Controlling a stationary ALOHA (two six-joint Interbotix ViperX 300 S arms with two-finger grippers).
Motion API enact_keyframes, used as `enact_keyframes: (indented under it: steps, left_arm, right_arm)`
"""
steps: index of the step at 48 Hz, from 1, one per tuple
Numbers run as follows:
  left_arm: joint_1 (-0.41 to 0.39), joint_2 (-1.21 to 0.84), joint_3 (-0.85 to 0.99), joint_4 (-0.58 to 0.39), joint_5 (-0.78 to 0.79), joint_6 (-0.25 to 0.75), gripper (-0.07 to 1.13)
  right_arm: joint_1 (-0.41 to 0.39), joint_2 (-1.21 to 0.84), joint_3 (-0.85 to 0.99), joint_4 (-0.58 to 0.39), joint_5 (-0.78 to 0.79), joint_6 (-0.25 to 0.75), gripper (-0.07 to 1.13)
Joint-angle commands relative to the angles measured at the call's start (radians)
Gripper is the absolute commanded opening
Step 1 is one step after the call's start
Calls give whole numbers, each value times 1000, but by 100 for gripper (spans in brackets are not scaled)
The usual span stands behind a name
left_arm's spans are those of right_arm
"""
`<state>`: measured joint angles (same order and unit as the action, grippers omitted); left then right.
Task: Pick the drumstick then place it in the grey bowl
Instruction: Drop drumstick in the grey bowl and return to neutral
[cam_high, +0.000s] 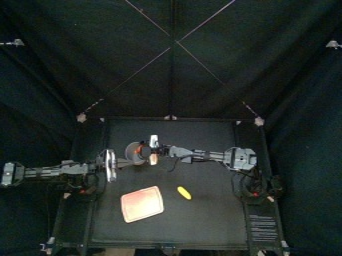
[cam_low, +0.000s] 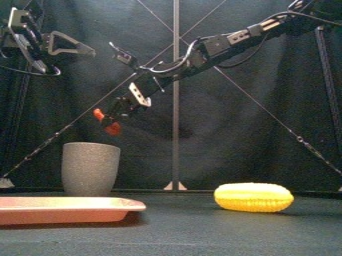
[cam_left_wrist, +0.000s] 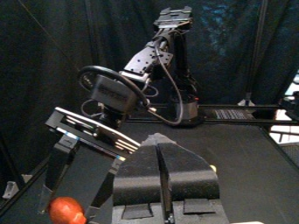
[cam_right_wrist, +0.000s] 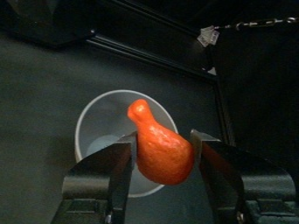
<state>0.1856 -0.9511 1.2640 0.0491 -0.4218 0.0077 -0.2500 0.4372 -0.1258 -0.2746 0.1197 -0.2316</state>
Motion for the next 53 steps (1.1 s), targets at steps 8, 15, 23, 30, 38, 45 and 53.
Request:
enact_keyframes:
  steps: [8,15,23,30,38,45,53]
  left_arm:
    - [3,5,-9,2,-9,0,2]
    - [3,5,-9,-2,-9,0,2]
    - [3,5,-9,-3,-9,-2,2]
    - [3,5,-8,-2,-11,-2,2]
    - [3,5,-6,2,-9,0,2]
    - [3,5,-6,2,-9,-2,2]
    - [5,5,-6,2,-11,0,2]
  right_arm:
    - [20,-18,-28,31,-12,5,88]
    - [20,-18,-20,32,-15,5,90]
    - [17,-28,-15,41,-20,11,90]
    - [8,-94,69,114,-67,11,90]
    - [-14,-215,262,195,-216,6,90]
    - [-15,-341,457,229,-344,12,90]
    - [-9,-465,649,316,-471,11,90]
